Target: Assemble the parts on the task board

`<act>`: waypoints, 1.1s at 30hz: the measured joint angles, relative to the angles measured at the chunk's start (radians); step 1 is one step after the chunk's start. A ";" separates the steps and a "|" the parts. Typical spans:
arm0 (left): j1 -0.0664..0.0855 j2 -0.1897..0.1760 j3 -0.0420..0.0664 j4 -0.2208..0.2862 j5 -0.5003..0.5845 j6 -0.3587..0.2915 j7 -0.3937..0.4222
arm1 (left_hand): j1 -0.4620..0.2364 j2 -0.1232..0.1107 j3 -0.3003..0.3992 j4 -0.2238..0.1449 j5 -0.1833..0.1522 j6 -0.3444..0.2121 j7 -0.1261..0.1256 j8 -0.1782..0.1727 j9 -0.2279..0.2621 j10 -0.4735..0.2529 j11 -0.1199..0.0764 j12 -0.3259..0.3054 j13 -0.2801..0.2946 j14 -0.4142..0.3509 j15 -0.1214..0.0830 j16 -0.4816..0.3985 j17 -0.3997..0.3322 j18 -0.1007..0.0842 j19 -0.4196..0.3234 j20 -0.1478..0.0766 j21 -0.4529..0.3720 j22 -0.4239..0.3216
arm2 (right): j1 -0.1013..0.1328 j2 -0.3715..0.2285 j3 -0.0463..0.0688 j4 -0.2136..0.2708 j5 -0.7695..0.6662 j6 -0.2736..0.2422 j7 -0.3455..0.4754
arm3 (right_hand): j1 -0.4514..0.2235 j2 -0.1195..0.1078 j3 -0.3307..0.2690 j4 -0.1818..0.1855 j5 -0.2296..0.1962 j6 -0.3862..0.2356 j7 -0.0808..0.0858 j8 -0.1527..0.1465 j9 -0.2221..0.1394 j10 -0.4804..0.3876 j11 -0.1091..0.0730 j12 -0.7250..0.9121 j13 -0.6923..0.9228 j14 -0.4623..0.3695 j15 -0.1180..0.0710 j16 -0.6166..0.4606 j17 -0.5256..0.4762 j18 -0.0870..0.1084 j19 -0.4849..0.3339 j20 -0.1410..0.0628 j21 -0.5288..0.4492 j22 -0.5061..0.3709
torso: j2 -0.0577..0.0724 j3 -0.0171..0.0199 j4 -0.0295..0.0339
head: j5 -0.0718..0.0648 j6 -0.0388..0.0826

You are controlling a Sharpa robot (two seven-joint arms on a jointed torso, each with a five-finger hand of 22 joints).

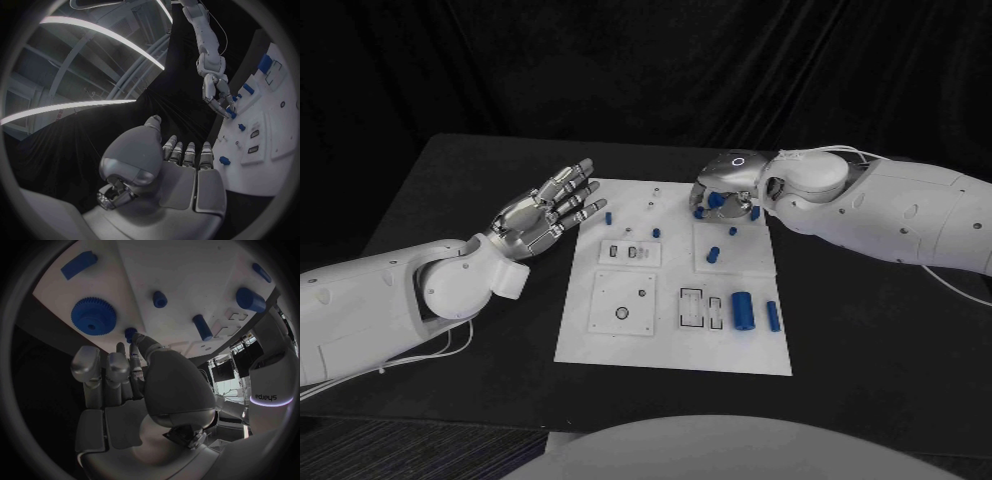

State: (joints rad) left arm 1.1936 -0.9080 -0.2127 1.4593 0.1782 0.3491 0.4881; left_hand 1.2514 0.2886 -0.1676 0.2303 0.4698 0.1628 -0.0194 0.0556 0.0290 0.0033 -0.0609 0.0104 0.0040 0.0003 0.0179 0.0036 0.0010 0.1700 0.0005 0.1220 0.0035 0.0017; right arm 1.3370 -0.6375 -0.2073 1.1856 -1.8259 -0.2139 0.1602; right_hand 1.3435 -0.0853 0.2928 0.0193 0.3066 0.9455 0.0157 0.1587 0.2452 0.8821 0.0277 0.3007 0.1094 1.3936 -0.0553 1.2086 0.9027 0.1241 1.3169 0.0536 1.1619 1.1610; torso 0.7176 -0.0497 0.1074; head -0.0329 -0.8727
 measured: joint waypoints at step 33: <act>0.000 -0.005 0.000 -0.002 0.000 0.006 -0.020 | 0.004 0.004 0.014 -0.014 0.014 0.035 0.013 0.018 0.006 0.002 0.010 0.004 0.001 0.000 0.007 0.000 0.001 0.000 0.000 0.007 0.000 -0.001 | -0.020 -0.010 -0.001 0.004 0.000 -0.099 0.050 | 0.081 0.020 0.099 -0.030 -0.084 0.060 0.057 0.029 0.045 0.195 0.027 -0.053 -0.031 -0.004 -0.012 -0.043 -0.059 0.000 0.000 -0.007 -0.004 0.027 | 0.000 0.0008 -0.0005 | 0.003 0.005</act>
State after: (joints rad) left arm 1.1936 -0.9127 -0.2127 1.4574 0.1779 0.3549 0.4678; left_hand 1.2553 0.2925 -0.1538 0.2165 0.4835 0.1979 -0.0062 0.0737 0.0346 0.0055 -0.0513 0.0146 0.0055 0.0004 0.0253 0.0036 0.0016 0.1701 0.0006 0.1293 0.0035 0.0009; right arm 1.3170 -0.6479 -0.2082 1.1900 -1.8262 -0.3128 0.2104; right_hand 1.4243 -0.0658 0.3920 -0.0112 0.2227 1.0059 0.0729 0.1878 0.2902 1.0772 0.0543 0.2474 0.0780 1.3892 -0.0669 1.1654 0.8433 0.1244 1.3167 0.0464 1.1578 1.1878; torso 0.7177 -0.0489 0.1069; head -0.0295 -0.8673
